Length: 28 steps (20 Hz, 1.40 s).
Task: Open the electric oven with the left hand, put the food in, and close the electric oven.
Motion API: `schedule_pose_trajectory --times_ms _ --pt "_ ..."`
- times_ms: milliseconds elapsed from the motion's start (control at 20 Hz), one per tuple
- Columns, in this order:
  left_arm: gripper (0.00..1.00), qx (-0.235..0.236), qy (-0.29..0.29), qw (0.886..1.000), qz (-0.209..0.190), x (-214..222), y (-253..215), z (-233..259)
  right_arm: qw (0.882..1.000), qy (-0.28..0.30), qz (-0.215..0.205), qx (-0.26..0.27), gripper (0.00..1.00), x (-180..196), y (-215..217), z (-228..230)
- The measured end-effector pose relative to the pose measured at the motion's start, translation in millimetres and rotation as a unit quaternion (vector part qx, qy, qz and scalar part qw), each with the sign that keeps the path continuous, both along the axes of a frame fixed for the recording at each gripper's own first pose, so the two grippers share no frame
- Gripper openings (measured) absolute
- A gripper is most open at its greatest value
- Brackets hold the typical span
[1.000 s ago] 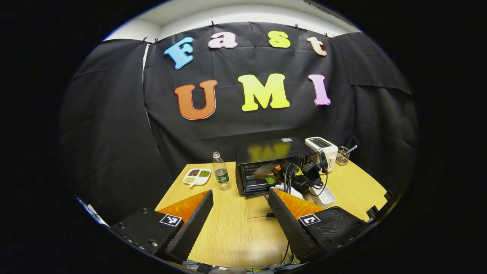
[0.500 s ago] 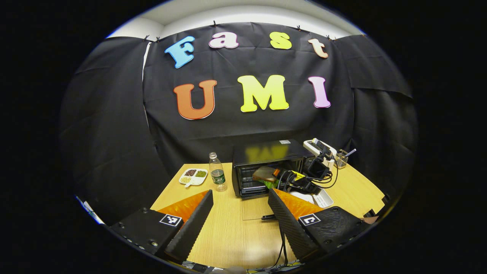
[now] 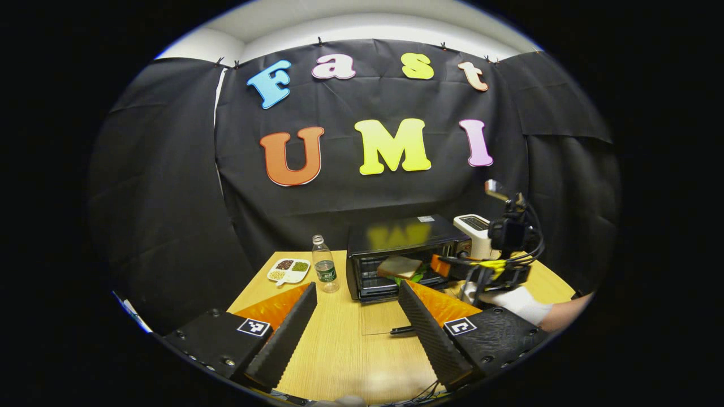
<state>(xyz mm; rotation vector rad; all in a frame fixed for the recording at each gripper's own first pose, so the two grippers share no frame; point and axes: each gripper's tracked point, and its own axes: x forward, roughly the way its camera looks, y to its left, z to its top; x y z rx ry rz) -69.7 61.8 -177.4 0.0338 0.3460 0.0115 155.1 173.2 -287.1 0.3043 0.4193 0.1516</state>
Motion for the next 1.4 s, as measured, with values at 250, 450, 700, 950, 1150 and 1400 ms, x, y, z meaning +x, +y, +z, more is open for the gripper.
schedule_pose_trajectory --times_ms 250,450,700,950,1150,1400 --pt "0.96 -0.001 0.003 1.0 0.012 10 -5 -20 0.996 -0.04 0.027 -0.08 1.0 -40 -50 56" --pt "0.96 0.007 0.018 1.0 0.011 20 -21 -50 0.994 -0.048 0.031 -0.096 1.0 -64 -84 77" --pt "0.96 -0.023 0.063 0.998 0.004 29 -57 -107 0.991 -0.055 0.025 -0.121 1.0 -94 -131 101" --pt "0.96 -0.031 0.112 0.993 -0.005 29 -91 -169 0.989 -0.062 0.017 -0.131 1.0 -110 -170 123" --pt "0.96 -0.03 0.149 0.988 -0.015 26 -115 -208 0.988 -0.061 0.011 -0.141 1.0 -115 -191 127" --pt "0.96 -0.044 0.184 0.982 -0.019 23 -139 -245 0.989 -0.038 0.001 -0.143 1.0 -121 -211 113"
